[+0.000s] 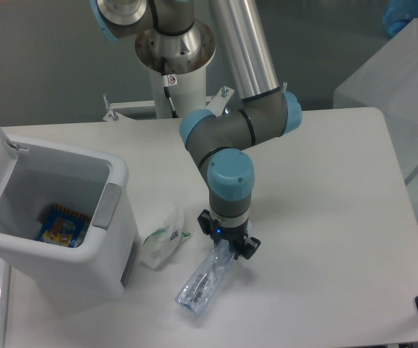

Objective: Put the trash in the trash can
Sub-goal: 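Lift the gripped bottle up off the table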

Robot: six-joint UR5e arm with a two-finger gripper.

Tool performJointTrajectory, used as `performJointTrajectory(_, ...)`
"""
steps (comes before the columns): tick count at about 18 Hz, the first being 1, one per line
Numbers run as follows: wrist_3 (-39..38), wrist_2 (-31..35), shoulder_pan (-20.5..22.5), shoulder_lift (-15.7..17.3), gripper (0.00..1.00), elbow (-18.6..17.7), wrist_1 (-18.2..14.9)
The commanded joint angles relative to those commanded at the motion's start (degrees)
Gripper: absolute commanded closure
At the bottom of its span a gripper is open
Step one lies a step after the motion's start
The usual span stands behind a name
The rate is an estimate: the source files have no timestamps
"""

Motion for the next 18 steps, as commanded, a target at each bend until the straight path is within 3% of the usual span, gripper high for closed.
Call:
performJointTrajectory(2,0.26,-0.09,0.35,0.17,0.44,0.53,0.09)
performJointTrajectory(6,-1.57,-0.35,0.26,0.44,0.43,5.09,0.09)
performJointTrajectory(8,-5.17,-2.53,0.26,0.35,0.43,8.08,0.09)
performJointTrajectory(9,-10.14,-5.68,0.35,0.35,0.44,11.40,0.09)
performJointTrajectory(12,-13.70,-6.06,0.53,0.44,0.44,15.11,0.09)
performJointTrajectory(15,-15.98,-9.22,1.40,0.87,0.44,17.23,0.09)
performJointTrajectory(18,-20.02,-13.26,2.37,4.12,0.44,17.84,0.18)
